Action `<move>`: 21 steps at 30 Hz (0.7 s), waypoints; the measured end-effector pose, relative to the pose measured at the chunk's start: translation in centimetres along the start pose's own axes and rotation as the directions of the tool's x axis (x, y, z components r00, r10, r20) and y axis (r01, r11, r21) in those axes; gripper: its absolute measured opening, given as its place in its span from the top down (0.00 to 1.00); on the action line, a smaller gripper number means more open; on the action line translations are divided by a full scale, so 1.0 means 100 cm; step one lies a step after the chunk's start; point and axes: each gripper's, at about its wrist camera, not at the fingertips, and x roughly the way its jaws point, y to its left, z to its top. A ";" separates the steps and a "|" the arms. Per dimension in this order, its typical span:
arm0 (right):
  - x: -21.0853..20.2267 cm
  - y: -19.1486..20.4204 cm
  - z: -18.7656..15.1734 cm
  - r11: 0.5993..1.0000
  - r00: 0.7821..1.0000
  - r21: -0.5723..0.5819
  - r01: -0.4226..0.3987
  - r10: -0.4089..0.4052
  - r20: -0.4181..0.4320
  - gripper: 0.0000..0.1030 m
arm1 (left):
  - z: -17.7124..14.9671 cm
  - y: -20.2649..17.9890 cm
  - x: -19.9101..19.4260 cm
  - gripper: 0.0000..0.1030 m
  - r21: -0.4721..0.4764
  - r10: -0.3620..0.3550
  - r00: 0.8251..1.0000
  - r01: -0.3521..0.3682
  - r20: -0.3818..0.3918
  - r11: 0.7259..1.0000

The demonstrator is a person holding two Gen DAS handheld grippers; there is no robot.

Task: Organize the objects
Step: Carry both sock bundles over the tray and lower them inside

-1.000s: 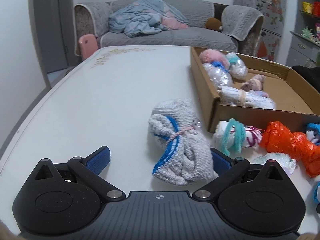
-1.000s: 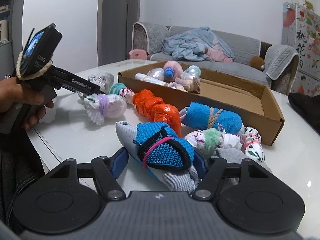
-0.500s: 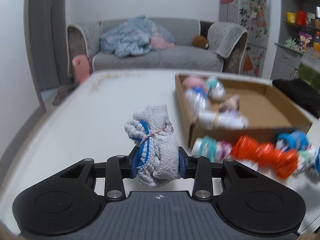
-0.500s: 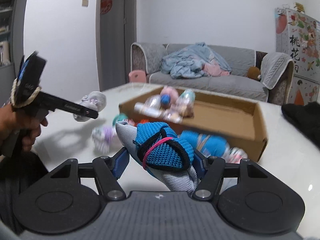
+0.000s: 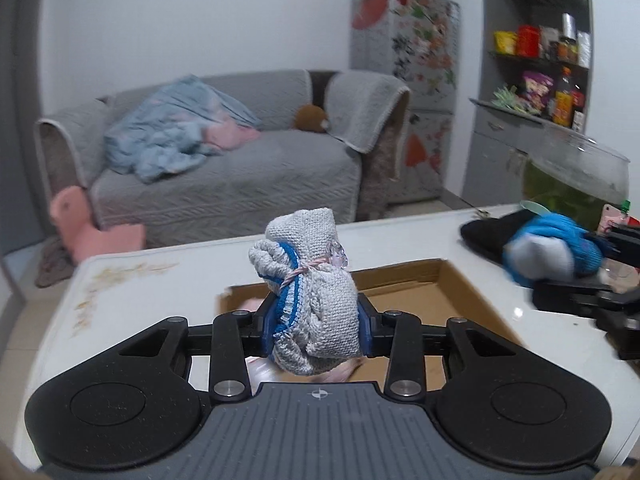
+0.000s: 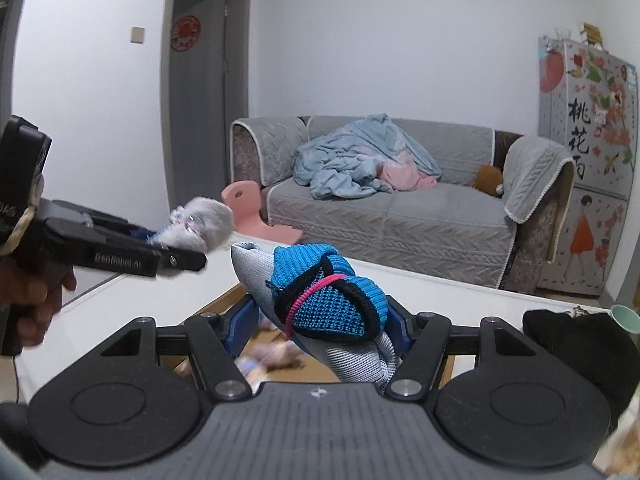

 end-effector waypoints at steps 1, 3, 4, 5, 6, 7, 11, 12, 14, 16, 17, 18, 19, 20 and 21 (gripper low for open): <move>0.008 -0.005 0.001 1.000 1.000 0.002 0.000 0.000 -0.007 0.40 | 0.005 -0.005 0.011 0.57 0.011 -0.004 1.000 0.004 -0.005 1.000; 0.024 -0.014 0.003 1.000 0.999 0.009 0.006 -0.006 -0.032 0.40 | 0.012 -0.012 0.033 0.57 0.024 -0.015 0.999 0.016 -0.029 1.000; 0.029 -0.019 0.001 1.000 0.999 0.014 0.008 -0.007 -0.044 0.40 | 0.014 -0.014 0.045 0.57 0.025 -0.020 0.999 0.021 -0.043 0.999; 0.038 -0.025 0.000 1.000 0.999 0.022 0.007 -0.006 -0.054 0.40 | 0.015 -0.015 0.056 0.57 0.025 -0.023 0.998 0.025 -0.056 0.999; 0.044 -0.028 -0.002 1.000 0.998 0.031 0.004 -0.001 -0.067 0.40 | 0.015 -0.015 0.067 0.57 0.023 -0.027 0.997 0.028 -0.073 0.999; 0.052 -0.032 -0.003 0.999 0.996 0.039 0.002 0.002 -0.088 0.40 | 0.015 -0.016 0.078 0.57 0.018 -0.029 0.995 0.031 -0.092 0.999; 0.088 -0.046 -0.011 0.998 0.988 0.062 0.004 0.006 -0.154 0.40 | 0.010 -0.016 0.116 0.57 0.000 -0.037 0.989 0.037 -0.146 0.999; 0.092 -0.045 -0.013 0.998 0.986 0.062 0.007 0.004 -0.168 0.40 | 0.008 -0.016 0.123 0.57 0.003 -0.036 0.987 0.037 -0.158 0.999; 0.107 -0.049 -0.017 0.997 0.980 0.070 0.010 0.004 -0.198 0.40 | 0.003 -0.017 0.139 0.57 0.009 -0.038 0.982 0.040 -0.184 0.999; 0.120 -0.052 -0.022 0.997 0.974 0.078 0.014 0.004 -0.226 0.40 | -0.003 -0.018 0.150 0.57 0.022 -0.038 0.977 0.044 -0.208 0.999; 0.129 -0.054 -0.026 0.996 0.970 0.083 0.020 0.001 -0.243 0.40 | -0.005 -0.018 0.157 0.56 0.027 -0.033 0.975 0.040 -0.220 0.999; 0.137 -0.057 -0.027 0.995 0.964 0.099 0.019 0.008 -0.264 0.40 | -0.008 -0.018 0.163 0.56 0.029 -0.024 0.973 0.031 -0.231 0.999; 0.138 -0.059 -0.029 0.994 0.961 0.111 0.020 0.011 -0.275 0.40 | -0.011 -0.016 0.168 0.56 0.026 -0.027 0.970 0.034 -0.241 0.999; 0.142 -0.060 -0.031 0.993 0.958 0.115 0.026 0.008 -0.286 0.40 | -0.013 -0.014 0.174 0.56 0.020 -0.029 0.968 0.035 -0.250 0.999; 0.146 -0.062 -0.034 0.993 0.954 0.118 0.032 0.005 -0.301 0.40 | -0.015 -0.013 0.177 0.56 0.020 -0.026 0.967 0.032 -0.252 0.999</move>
